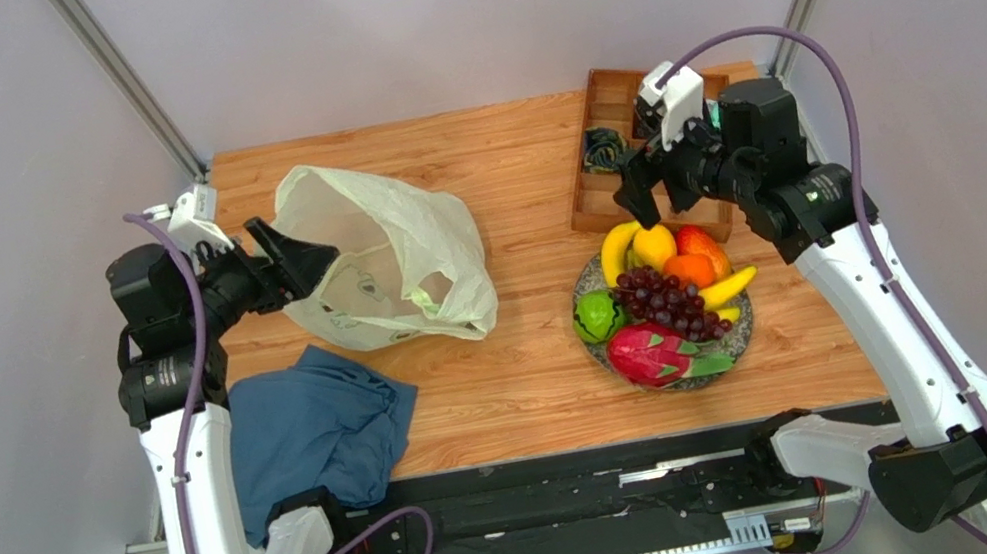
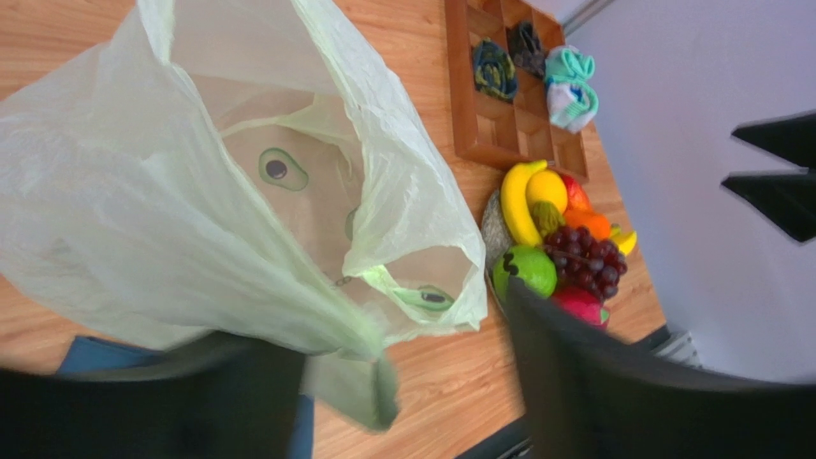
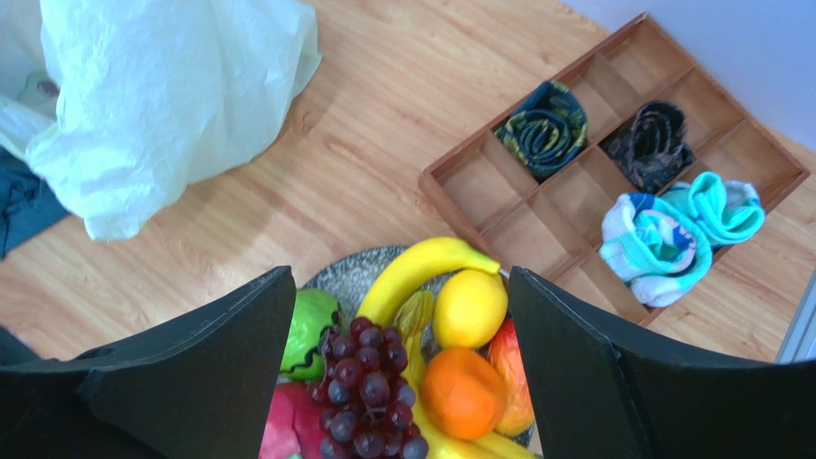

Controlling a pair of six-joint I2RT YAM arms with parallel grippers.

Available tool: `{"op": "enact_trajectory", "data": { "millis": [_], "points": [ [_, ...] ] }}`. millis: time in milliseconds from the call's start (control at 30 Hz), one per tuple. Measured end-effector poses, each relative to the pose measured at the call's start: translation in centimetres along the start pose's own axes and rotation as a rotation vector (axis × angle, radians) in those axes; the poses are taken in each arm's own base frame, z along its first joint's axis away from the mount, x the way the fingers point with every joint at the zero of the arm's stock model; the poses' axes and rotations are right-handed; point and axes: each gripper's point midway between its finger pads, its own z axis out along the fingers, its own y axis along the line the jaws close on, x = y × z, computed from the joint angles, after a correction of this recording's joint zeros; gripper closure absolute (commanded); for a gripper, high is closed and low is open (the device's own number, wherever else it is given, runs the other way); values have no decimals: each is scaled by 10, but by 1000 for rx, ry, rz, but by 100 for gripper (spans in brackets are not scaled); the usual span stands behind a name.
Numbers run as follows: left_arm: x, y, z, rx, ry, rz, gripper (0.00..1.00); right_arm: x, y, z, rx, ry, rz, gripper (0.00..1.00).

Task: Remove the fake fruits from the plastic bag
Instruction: Reset both arms

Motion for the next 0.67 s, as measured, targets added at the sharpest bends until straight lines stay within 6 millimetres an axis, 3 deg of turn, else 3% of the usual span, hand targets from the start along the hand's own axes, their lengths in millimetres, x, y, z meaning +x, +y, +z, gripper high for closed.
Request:
{"op": "enact_trajectory", "data": {
  "millis": [200, 367, 400, 667],
  "points": [
    [-3, 12, -5, -83, -3, 49, 1, 33, -6, -11, 59, 146, 19, 9],
    [-28, 9, -17, -139, -63, 157, 1, 56, -27, -25, 232, 252, 119, 7],
    [-31, 8, -19, -148, -73, 177, 1, 59, -29, -29, 255, 264, 129, 0],
    [-36, 13, -22, -189, -71, 215, 1, 52, -26, -60, 297, 192, 152, 0]
  ]
}}
